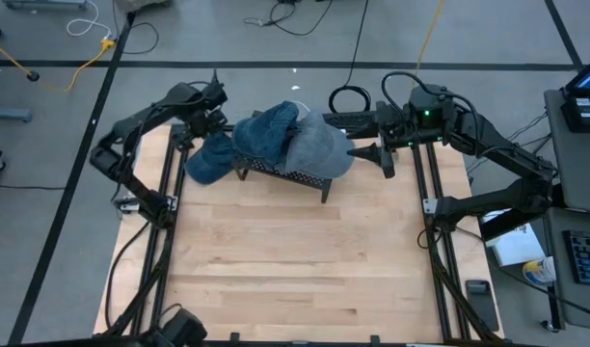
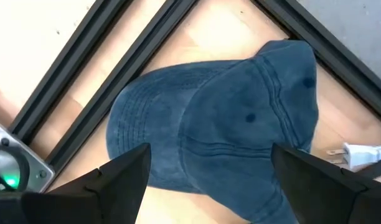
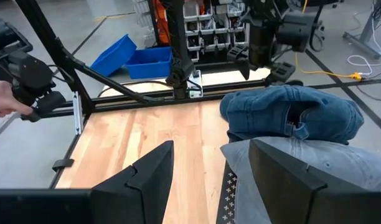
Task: Pick & Place hat
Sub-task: Stack the blue cap on the stacked blue cap on the shelf
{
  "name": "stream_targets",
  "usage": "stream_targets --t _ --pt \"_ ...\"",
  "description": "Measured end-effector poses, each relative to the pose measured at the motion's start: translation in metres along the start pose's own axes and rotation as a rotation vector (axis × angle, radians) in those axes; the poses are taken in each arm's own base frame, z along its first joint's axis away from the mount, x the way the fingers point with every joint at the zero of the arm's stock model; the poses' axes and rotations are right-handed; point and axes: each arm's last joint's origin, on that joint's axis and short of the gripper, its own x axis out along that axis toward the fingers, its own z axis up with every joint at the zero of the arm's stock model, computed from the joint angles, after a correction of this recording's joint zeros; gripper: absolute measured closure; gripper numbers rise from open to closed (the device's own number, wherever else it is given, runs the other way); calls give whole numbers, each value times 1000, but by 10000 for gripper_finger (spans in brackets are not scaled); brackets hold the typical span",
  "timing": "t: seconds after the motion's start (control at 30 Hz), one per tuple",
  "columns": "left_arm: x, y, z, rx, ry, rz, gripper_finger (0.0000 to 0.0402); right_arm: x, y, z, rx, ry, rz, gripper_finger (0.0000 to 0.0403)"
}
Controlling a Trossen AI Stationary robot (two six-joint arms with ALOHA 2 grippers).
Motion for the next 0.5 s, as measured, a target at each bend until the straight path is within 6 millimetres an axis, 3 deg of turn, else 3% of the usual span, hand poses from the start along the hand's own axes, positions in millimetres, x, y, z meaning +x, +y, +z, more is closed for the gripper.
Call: stream_targets --t 0.27,0.5 --pt "38 9 -13 -23 80 83 66 -1 0 0 -31 -2 0 202" --pt "69 9 -27 -22 102 22 67 -1 0 0 -83 -3 0 202"
